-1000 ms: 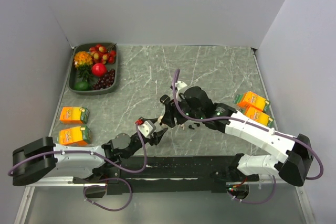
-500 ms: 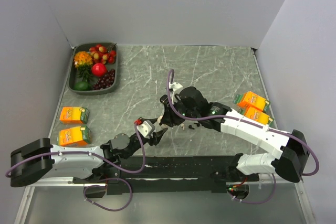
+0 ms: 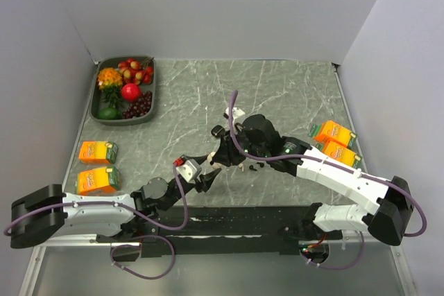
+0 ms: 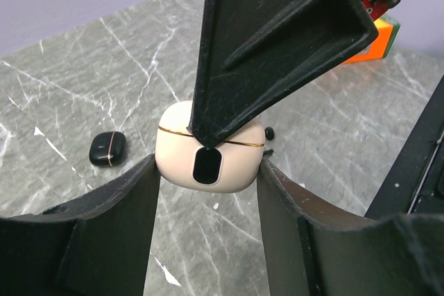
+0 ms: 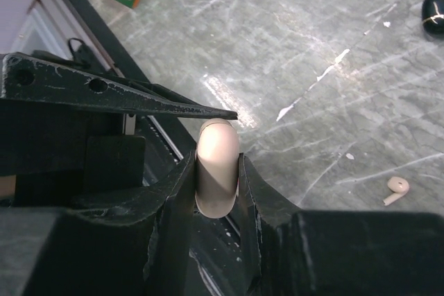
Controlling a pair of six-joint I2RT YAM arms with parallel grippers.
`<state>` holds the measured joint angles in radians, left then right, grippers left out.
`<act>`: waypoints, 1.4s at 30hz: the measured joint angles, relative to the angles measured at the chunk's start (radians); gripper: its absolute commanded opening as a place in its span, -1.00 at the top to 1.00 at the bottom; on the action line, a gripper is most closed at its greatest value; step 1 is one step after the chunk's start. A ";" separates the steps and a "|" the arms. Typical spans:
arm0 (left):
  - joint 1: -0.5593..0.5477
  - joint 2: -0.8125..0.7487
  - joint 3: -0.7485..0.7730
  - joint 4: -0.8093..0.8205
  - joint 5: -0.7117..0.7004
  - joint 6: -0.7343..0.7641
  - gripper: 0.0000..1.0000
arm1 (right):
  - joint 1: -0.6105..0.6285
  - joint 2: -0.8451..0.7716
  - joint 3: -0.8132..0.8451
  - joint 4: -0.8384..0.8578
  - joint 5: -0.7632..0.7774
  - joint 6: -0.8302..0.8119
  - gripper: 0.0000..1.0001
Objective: Insert the wireless bluetooth earbuds into the charging case
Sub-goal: Pick up the charging case at the center of the board.
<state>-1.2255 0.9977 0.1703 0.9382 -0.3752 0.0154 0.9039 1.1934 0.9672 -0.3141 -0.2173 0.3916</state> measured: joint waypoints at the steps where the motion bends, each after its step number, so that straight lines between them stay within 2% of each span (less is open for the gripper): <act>1: 0.000 -0.006 -0.001 0.003 0.000 0.000 0.98 | -0.004 -0.007 -0.005 0.009 -0.008 0.005 0.55; 19: -0.013 -0.042 -0.020 0.039 0.003 0.003 0.98 | -0.084 -0.060 -0.089 0.127 -0.182 0.084 0.37; 25: -0.013 -0.045 -0.020 0.051 0.003 0.003 0.98 | -0.087 -0.067 -0.089 0.134 -0.192 0.087 0.61; 26: -0.013 -0.045 -0.020 0.051 0.003 0.003 0.93 | -0.088 -0.067 -0.089 0.133 -0.191 0.087 0.71; 29: -0.013 -0.045 -0.020 0.045 0.003 -0.001 0.59 | -0.087 -0.067 -0.089 0.127 -0.190 0.083 0.90; 32: -0.013 -0.045 -0.018 0.037 0.004 -0.009 0.34 | -0.087 -0.067 -0.089 0.121 -0.188 0.081 0.99; 42: -0.014 -0.042 -0.014 0.027 0.003 -0.021 0.13 | -0.087 -0.067 -0.089 0.114 -0.187 0.073 1.00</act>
<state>-1.2396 0.9554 0.1558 0.9657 -0.3721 -0.0055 0.8165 1.1267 0.8787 -0.2001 -0.4046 0.4648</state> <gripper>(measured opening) 0.573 0.336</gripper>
